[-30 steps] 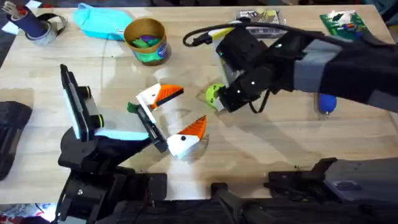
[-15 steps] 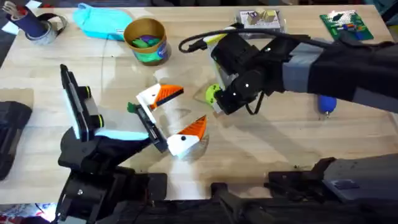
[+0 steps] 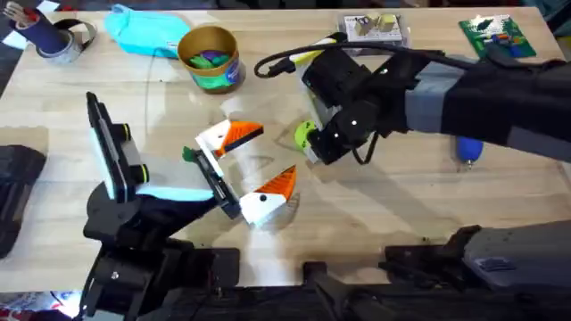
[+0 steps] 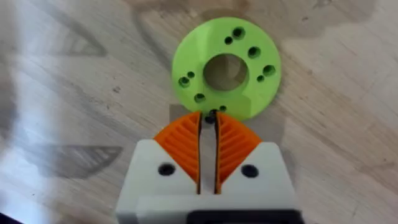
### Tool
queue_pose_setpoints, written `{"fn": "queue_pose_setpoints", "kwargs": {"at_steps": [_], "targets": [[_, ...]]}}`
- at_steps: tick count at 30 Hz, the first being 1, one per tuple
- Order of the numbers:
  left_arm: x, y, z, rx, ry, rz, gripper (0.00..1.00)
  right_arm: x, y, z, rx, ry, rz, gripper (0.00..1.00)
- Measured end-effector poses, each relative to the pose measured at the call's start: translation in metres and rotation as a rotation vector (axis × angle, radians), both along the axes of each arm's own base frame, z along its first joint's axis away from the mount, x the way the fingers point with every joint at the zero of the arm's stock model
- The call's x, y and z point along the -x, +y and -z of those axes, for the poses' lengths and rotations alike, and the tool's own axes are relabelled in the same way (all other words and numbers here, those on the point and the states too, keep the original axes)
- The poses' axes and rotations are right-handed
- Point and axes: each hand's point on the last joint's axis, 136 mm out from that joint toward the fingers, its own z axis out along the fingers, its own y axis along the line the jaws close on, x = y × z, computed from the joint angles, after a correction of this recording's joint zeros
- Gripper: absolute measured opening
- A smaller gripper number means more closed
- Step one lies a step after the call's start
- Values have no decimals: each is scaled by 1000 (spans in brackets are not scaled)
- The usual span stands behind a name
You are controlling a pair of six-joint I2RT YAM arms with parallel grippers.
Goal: Pick up the gripper from the table and insert it into the empty holder that is missing its gripper. Then pick up a screw, insert it into the mounting hole, and use the screwdriver to tighten it. Finally, clean up the table by picking up the vegetable and placing it into the bucket.
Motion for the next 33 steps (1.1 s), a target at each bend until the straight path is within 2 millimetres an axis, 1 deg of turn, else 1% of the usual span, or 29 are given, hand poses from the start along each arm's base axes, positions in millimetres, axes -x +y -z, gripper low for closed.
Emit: {"fn": "queue_pose_setpoints", "kwargs": {"at_steps": [17,26,27,29,30,33], "targets": [[0,0,0,0,0,0,988,-10,8,-3,-30,-44,-1,126],[0,0,0,0,0,0,987,-10,7,-3,-30,-43,-1,129],[0,0,0,0,0,0,987,-10,7,-3,-29,-43,-1,124],[0,0,0,0,0,0,986,-10,7,-2,-24,-42,-3,74],[0,0,0,0,0,0,986,-10,6,-2,-21,-42,-4,24],[0,0,0,0,-1,0,986,-11,6,-2,-21,-46,-3,9]]}}
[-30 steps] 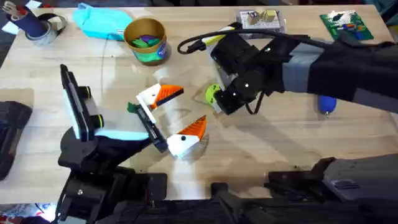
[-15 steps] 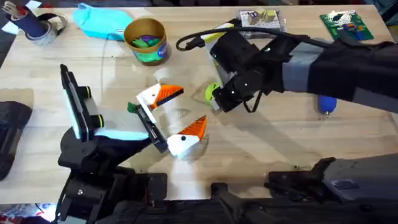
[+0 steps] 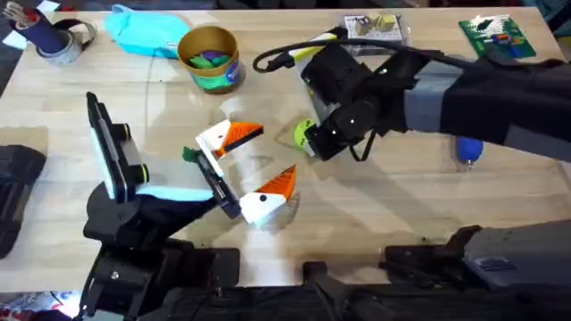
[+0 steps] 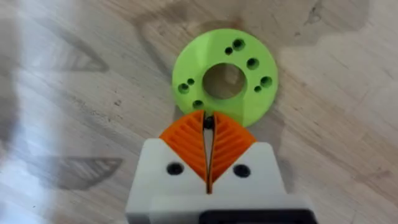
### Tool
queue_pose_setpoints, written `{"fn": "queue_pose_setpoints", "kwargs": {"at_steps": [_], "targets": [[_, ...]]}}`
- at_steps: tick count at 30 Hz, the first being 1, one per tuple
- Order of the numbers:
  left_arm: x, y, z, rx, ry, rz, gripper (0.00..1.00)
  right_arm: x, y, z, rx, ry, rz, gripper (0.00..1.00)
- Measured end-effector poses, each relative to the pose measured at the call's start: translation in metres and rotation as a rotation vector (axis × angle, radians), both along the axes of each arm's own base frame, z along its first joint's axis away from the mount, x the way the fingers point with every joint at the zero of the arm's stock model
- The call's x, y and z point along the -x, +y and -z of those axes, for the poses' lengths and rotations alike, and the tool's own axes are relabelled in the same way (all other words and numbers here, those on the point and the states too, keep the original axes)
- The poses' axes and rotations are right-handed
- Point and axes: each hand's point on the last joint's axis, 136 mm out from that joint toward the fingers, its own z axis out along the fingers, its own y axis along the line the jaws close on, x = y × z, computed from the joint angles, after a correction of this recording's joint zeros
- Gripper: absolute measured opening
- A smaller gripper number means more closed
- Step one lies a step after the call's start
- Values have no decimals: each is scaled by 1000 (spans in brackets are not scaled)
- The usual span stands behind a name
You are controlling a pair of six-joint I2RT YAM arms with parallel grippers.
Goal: Pick up the gripper from the table and insert it into the empty holder that is missing its gripper. Then pick up a screw, insert it into the mounting hole, and use the screwdriver to tighten it. Finally, clean up the table by picking up the vegetable and placing it into the bucket.
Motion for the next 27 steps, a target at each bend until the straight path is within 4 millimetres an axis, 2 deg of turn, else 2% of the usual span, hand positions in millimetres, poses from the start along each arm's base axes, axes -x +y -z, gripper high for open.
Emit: {"fn": "queue_pose_setpoints", "kwargs": {"at_steps": [9,14,16,20,27], "targets": [[0,0,0,0,0,0,986,-1,-4,0,4,8,11,7],[0,0,0,0,0,0,986,-5,-20,-5,27,36,57,7],[0,0,0,0,0,0,986,-12,-22,-13,24,30,76,7],[0,0,0,0,0,0,986,-24,-20,-43,6,7,88,7],[0,0,0,0,0,0,986,-30,-14,-93,-10,-21,54,6]]}}
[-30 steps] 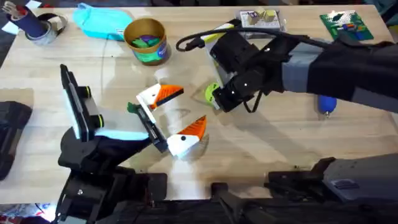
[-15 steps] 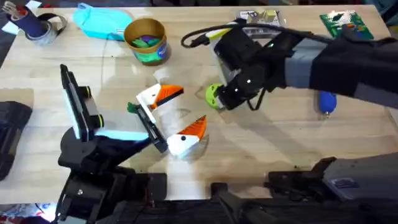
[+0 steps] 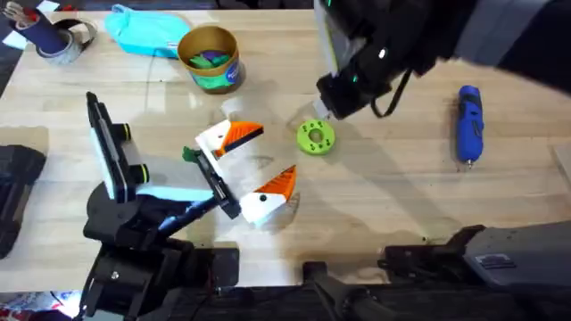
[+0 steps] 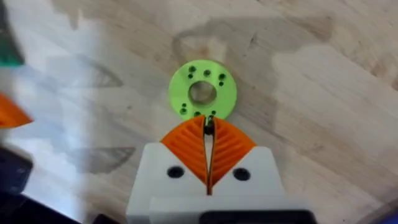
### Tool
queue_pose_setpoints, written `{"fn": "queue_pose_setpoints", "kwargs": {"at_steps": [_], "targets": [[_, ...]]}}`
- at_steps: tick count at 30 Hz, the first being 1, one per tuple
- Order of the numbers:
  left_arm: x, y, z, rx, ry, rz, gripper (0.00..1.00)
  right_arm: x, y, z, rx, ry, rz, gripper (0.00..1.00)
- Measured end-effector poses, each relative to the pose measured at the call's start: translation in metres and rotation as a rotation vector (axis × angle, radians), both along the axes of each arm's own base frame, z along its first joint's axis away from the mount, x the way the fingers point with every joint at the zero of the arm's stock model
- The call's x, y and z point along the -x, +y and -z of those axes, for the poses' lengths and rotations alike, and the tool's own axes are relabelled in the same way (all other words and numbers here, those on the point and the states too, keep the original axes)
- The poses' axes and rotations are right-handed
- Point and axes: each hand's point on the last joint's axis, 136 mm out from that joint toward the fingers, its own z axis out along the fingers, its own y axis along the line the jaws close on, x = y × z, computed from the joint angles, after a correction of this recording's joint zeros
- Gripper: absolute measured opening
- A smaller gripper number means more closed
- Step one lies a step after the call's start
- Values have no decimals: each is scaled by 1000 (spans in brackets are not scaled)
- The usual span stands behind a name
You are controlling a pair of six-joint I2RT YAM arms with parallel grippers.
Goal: Pick up the gripper from the table and insert it into the empty holder that is missing its gripper. Then pick up a screw, insert it into the mounting hole, and use the screwdriver to tighten it. Finally, clean up the table by picking up the vegetable and placing it into the bucket.
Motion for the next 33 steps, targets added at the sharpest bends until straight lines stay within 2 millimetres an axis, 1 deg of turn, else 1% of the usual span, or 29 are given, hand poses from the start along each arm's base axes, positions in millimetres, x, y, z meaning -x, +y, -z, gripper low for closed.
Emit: {"fn": "queue_pose_setpoints", "kwargs": {"at_steps": [3,6,8,10,13,16,18,21,24,28,33], "targets": [[0,0,0,0,0,0,986,-2,14,-29,-51,-26,-45,6],[0,0,0,0,0,0,986,2,40,-64,-144,-63,-128,6],[0,0,0,0,0,0,986,8,60,-86,-210,-87,-191,6],[0,0,0,0,-1,0,986,19,79,-101,-270,-92,-252,6],[0,0,0,0,0,0,986,37,106,-114,-362,-85,-343,6],[0,0,0,0,0,0,986,58,124,-118,-410,-56,-414,6],[0,0,0,0,0,0,986,66,132,-120,-431,-48,-444,6],[0,0,0,0,0,0,986,70,146,-122,-465,-51,-478,6],[0,0,0,0,0,0,986,74,158,-116,-471,-42,-501,6],[0,0,0,0,0,0,986,77,166,-104,-451,-21,-515,6],[0,0,0,0,0,0,986,76,168,-96,-432,-9,-511,6]]}}
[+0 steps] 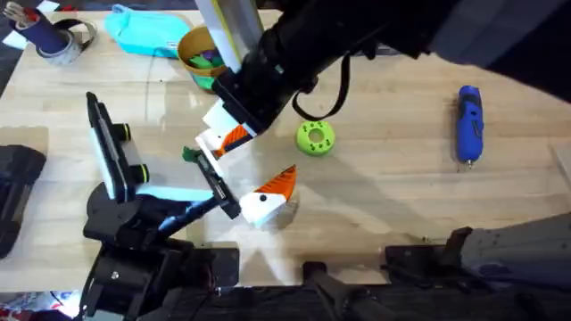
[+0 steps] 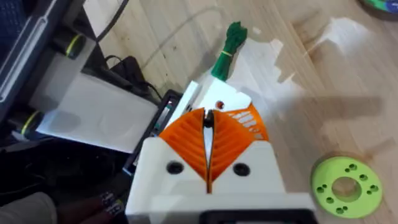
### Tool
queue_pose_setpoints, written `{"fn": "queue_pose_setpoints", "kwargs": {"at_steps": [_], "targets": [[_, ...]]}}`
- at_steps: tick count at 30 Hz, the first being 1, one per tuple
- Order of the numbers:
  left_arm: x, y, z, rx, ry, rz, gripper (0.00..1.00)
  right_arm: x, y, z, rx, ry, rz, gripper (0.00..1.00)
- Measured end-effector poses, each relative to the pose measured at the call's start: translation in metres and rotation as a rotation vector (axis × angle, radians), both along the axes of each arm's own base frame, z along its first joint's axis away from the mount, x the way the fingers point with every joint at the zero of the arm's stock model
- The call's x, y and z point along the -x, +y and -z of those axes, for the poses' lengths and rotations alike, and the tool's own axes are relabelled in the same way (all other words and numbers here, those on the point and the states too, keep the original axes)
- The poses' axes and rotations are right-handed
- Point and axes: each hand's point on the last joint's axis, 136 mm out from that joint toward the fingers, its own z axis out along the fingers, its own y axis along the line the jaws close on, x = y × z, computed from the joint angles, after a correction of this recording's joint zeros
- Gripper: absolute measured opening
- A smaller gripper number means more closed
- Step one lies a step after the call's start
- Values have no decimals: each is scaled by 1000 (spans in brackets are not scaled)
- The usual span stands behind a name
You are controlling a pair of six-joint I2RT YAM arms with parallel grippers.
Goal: Pick up the gripper from the table and insert it into the empty holder that is missing its gripper. Then pick up a screw, insert it into the mounting hole, and use the screwdriver to tighten it. Finally, clean up the table by picking up the vegetable and placing it into the bucket.
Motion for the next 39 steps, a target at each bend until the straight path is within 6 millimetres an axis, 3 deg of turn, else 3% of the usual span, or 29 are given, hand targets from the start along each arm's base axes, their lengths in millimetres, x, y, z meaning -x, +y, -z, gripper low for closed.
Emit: {"fn": "queue_pose_setpoints", "kwargs": {"at_steps": [24,39], "targets": [[-1,1,2,3,16,-9,986,-6,10,28,58,11,1,6],[-2,1,1,6,16,-12,986,-17,14,30,63,-42,26,6]]}}
